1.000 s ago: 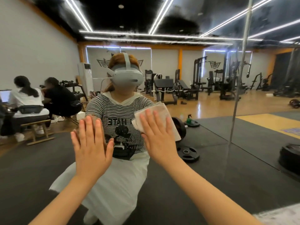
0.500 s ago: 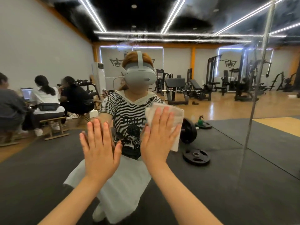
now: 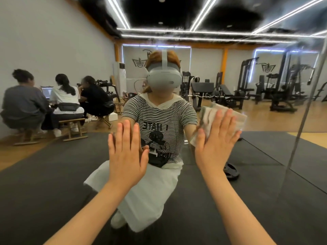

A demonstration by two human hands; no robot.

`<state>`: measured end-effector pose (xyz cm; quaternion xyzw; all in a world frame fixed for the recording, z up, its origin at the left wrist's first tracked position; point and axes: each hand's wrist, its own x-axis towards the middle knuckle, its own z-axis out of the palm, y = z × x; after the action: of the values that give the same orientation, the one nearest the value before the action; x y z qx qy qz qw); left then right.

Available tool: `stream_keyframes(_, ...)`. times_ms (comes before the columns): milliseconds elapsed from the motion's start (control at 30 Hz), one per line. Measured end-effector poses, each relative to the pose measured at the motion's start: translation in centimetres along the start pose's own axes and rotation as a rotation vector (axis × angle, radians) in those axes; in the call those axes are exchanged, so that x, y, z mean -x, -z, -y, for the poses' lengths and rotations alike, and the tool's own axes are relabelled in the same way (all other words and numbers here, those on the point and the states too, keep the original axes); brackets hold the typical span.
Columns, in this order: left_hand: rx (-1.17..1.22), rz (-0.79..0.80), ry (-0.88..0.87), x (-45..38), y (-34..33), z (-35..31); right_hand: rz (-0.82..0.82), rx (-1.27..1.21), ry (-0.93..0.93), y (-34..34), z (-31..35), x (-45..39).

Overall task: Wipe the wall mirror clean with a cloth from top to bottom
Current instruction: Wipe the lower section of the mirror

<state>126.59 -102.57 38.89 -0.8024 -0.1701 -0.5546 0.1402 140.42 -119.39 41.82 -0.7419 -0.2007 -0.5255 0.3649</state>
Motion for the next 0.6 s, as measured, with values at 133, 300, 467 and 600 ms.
stream_keyframes(133, -0.019, -0.005, 0.005, 0.0, -0.5, -0.3, -0.015, -0.022, -0.001, -1.2, 4.1, 0.7)
stream_keyframes(300, -0.030, -0.019, -0.039, 0.2, -1.0, 0.0, 0.055, 0.056, 0.358, -2.1, 5.7, 2.3)
stream_keyframes(467, -0.043, 0.019, -0.077, 0.3, -0.7, 1.3, 0.023, 0.064, 0.365, -0.9, 1.6, 0.8)
stream_keyframes(600, -0.031, 0.018, -0.062, 0.3, -0.5, 0.9, -0.089, -0.033, 0.057, -1.4, 2.8, 1.2)
